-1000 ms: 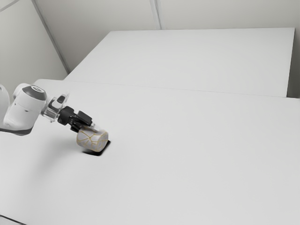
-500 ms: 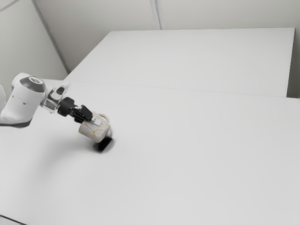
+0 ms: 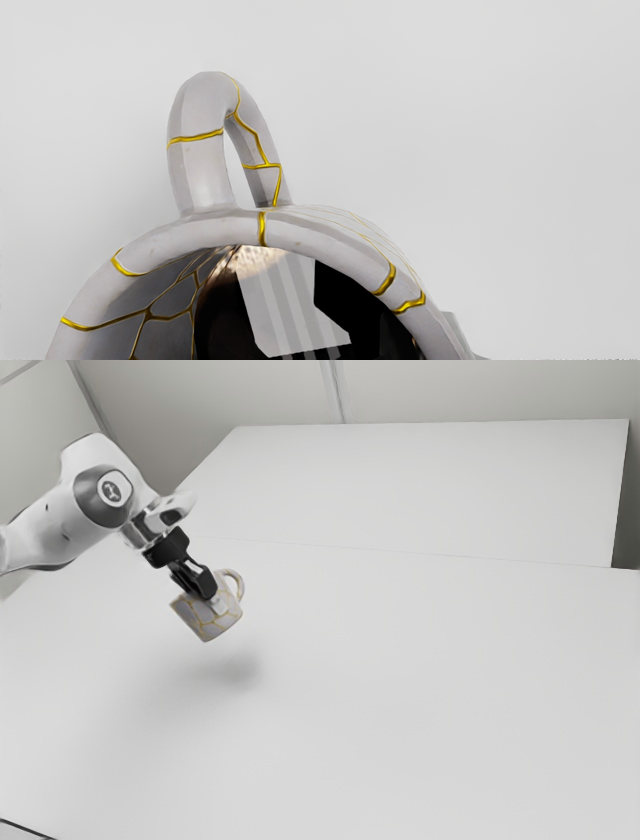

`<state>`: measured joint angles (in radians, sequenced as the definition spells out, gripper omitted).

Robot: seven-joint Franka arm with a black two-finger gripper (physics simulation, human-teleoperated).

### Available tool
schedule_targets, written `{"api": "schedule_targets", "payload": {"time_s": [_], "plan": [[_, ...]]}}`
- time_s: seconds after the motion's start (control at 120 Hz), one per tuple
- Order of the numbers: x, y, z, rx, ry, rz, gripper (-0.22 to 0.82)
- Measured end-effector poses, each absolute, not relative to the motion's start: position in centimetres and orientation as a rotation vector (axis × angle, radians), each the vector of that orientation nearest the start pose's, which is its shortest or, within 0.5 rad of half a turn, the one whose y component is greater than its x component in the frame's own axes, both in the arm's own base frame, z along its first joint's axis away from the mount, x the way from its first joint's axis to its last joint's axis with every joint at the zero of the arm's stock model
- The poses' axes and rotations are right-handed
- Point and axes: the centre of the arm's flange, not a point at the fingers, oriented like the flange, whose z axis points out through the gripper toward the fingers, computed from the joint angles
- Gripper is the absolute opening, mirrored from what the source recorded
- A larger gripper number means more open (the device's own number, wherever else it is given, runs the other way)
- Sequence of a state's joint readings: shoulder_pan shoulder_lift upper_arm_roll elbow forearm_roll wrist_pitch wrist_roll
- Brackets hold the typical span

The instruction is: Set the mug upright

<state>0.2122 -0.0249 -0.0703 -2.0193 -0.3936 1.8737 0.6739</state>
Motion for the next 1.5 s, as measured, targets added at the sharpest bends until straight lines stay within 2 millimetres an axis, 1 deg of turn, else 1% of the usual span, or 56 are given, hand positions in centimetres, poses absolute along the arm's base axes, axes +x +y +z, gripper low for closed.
{"api": "schedule_targets", "payload": {"time_s": [0.108,0.2,0.242,0.317,0.442,0.583,0.817,0.867,1.092,1.225,1.5], "plan": [[53.2,1.6,46.3,-3.365,0.691,-0.019,-0.17],[52.1,-0.8,46.0,-3.31,0.673,0.004,-0.17],[51.6,-1.3,45.8,-3.293,0.649,0.003,-0.17],[50.7,-1.6,45.4,-3.269,0.586,-0.006,-0.17],[49.7,-2.9,45.0,-3.225,0.522,-0.032,-0.17],[48.4,-3.5,43.1,-3.199,0.437,-0.048,-0.16],[48.0,-5.0,41.5,-3.14,0.367,-0.099,-0.16],[47.7,-5.4,41.0,-3.12,0.361,-0.104,-0.16],[46.6,-5.8,38.2,-3.098,0.269,-0.111,-0.16],[46.3,-6.0,37.2,-3.099,0.215,-0.137,-0.17],[46.4,-6.3,36.0,-3.077,0.146,-0.179,-0.17]]}}
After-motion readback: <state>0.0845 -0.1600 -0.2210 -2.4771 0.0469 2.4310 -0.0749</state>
